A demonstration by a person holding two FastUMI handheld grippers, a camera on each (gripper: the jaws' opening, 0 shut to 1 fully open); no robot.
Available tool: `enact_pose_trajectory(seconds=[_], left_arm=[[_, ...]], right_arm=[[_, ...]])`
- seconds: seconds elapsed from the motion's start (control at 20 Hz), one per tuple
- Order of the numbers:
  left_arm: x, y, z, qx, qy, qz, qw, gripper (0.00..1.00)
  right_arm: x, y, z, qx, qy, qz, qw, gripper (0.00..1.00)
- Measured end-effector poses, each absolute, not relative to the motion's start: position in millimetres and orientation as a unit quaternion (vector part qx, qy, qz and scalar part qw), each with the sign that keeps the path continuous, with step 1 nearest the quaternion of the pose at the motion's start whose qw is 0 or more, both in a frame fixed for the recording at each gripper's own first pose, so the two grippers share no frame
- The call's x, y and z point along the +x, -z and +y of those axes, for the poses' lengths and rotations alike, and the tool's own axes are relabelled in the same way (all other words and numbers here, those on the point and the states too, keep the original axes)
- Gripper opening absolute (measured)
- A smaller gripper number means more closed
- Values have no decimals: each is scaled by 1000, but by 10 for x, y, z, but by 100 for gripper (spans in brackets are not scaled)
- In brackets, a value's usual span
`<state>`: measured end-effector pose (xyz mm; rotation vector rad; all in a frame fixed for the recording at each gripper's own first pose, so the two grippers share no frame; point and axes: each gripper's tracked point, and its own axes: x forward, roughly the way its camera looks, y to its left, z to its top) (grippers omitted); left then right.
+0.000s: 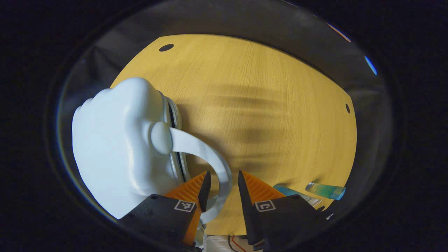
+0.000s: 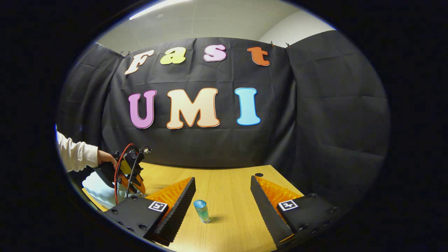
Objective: First open the suitcase, pack the skin care products into it, and then close the suitcase.
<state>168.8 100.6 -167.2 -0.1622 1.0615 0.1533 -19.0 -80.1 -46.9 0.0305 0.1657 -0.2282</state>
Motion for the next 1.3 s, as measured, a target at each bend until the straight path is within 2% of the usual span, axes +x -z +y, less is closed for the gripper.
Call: enact_pose_trajectory(seconds=[0.25, 0.3, 0.5, 0.55, 0.75, 1.3], left_arm=[[1676, 1853, 1076, -74, -93, 526, 842, 44], [1664, 1897, 1084, -76, -96, 530, 839, 28], [1706, 1894, 981, -95, -84, 528, 840, 16], [1714, 1874, 969, -88, -79, 528, 841, 8], [1759, 1787, 923, -83, -66, 516, 850, 2], [1784, 1322, 850, -128, -40, 459, 878, 2]], right_arm=[[-217, 514, -843, 25, 115, 89, 989, 100], [-229, 526, -845, 27, 115, 91, 989, 99], [-236, 558, -854, 32, 115, 96, 988, 99], [-234, 553, -850, 32, 115, 96, 988, 99], [-217, 577, -822, 26, 111, 97, 989, 99], [-160, 612, -597, 27, 76, 102, 992, 99]])
